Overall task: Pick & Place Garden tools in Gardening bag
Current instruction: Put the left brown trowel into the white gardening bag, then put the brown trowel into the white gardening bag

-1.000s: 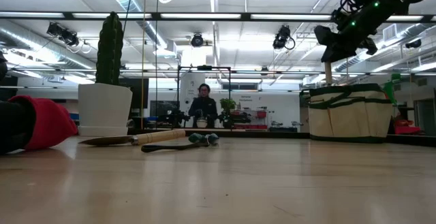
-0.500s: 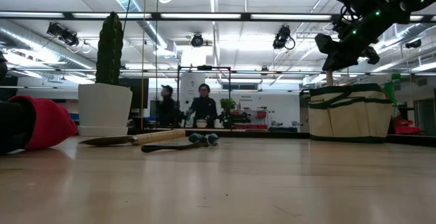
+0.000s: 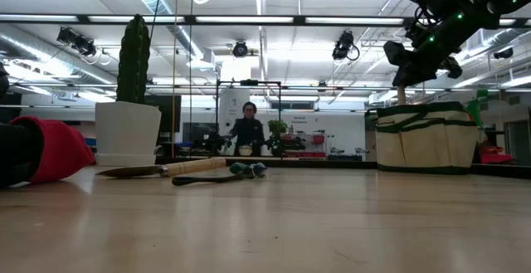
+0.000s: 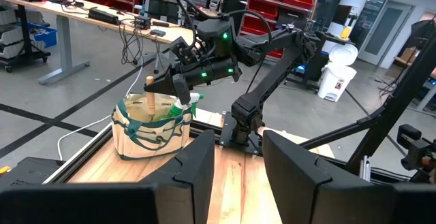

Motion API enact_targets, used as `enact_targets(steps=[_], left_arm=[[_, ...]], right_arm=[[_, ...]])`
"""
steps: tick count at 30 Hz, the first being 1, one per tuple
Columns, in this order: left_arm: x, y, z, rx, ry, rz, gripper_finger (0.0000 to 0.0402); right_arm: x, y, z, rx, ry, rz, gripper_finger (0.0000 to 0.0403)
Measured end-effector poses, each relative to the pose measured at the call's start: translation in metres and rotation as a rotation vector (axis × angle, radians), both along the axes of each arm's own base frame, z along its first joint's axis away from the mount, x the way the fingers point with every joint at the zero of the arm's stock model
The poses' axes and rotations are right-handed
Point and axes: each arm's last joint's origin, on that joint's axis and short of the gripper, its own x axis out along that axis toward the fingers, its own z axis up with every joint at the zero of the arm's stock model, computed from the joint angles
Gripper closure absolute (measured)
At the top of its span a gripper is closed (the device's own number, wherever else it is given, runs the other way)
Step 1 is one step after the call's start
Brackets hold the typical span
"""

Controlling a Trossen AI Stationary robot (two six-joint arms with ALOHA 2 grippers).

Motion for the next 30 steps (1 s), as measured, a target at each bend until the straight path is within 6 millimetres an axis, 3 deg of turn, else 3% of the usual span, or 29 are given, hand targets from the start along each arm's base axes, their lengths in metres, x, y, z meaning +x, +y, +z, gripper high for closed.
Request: enact_targets(steps=[17, 24, 30], left_arm=[[0.000, 0.000, 0.000, 0.000, 0.000, 0.000, 0.0271], [0.000, 0.000, 0.000, -0.001, 0.000, 0.000, 0.0271], [0.000, 0.000, 0.000, -0.001, 0.000, 0.000, 0.0271]], right_arm=[[0.000, 0.000, 0.000, 0.006, -0.022, -0.020, 0.0224], [0.001, 0.000, 0.002, 0.003, -0.042, 0.006, 0.0211], [0.005, 0.001, 0.014, -0.063, -0.142, 0.149, 0.0211]])
